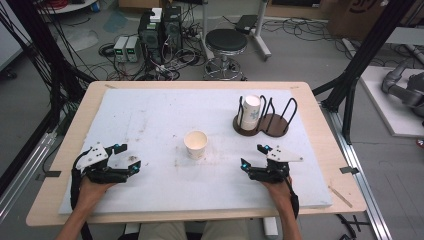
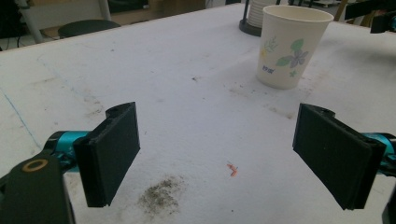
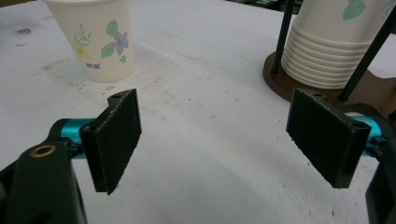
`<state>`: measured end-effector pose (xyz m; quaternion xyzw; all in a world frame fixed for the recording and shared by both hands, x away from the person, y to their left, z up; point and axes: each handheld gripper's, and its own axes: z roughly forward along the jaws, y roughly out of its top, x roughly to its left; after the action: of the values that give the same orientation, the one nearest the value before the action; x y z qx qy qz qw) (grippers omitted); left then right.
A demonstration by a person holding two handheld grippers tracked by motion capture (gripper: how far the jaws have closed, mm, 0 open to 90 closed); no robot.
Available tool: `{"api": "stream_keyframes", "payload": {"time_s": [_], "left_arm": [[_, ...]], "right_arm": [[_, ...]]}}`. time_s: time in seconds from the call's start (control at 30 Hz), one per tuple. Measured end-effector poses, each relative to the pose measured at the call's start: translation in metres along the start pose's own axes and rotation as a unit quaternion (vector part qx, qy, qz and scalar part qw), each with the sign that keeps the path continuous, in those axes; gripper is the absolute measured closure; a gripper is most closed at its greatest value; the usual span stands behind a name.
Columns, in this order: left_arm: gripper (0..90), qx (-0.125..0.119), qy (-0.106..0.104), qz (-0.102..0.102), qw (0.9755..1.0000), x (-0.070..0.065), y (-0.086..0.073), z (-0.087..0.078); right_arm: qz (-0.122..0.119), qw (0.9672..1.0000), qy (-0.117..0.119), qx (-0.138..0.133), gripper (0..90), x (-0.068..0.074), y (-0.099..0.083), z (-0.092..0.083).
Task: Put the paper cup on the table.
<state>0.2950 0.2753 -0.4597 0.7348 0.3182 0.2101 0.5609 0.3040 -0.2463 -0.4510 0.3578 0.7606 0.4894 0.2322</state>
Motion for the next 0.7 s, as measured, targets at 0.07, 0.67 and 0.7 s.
{"api": "stream_keyframes", "payload": {"time_s": [0.07, 0.67, 0.7], "left_arm": [[14.7, 0.002, 0.001, 0.002, 1.0, -0.0002, 0.0002, 0.0005], [14.7, 0.005, 0.003, 0.0, 1.0, -0.0001, 0.0002, 0.0011], [14.7, 0.005, 0.003, 0.0, 1.0, -0.0001, 0.0002, 0.0011]], "right_arm": [[0.0, 1.0, 0.0, 0.0, 18.4, -0.0001, 0.0, 0.0001], [0.001, 1.0, 0.003, -0.002, 18.3, -0.0004, -0.0003, -0.0007], [-0.001, 1.0, 0.003, -0.003, 18.3, -0.0006, -0.0003, -0.0005]]}}
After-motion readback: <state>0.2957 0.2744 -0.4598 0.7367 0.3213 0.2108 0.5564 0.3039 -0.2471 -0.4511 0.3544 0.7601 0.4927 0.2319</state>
